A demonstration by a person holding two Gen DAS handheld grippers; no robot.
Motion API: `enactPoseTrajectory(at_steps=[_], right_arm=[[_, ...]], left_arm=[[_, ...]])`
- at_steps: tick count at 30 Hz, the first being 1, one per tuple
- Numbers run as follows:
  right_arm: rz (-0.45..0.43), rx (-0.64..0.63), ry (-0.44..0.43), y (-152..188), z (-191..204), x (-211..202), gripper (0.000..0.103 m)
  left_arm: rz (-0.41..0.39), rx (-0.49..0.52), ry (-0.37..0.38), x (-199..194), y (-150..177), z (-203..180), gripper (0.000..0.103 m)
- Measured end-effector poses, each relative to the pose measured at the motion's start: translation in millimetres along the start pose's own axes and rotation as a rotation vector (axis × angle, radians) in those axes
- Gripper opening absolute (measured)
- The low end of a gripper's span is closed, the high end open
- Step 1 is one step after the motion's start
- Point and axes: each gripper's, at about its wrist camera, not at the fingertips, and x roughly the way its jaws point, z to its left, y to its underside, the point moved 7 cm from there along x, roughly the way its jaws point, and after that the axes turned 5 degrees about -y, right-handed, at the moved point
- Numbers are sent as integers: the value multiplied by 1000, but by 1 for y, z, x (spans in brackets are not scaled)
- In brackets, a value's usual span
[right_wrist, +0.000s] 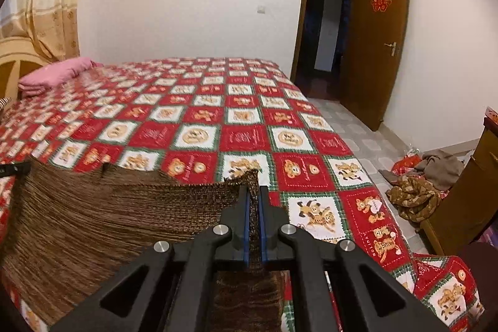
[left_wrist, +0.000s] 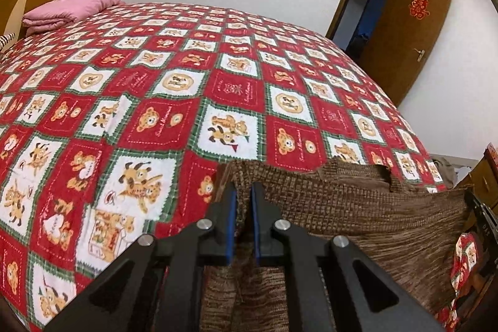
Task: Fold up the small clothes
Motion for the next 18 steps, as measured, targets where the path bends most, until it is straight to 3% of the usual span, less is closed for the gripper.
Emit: enactPoseTrajectory(at_steps=[7, 18], right_arm=[[21, 42, -28, 6, -9, 12, 4], [40, 9, 44, -18, -19, 70, 4]], left_arm=[[17, 13, -1, 13, -6, -5, 9], [36, -31, -31, 51, -28, -11, 9]])
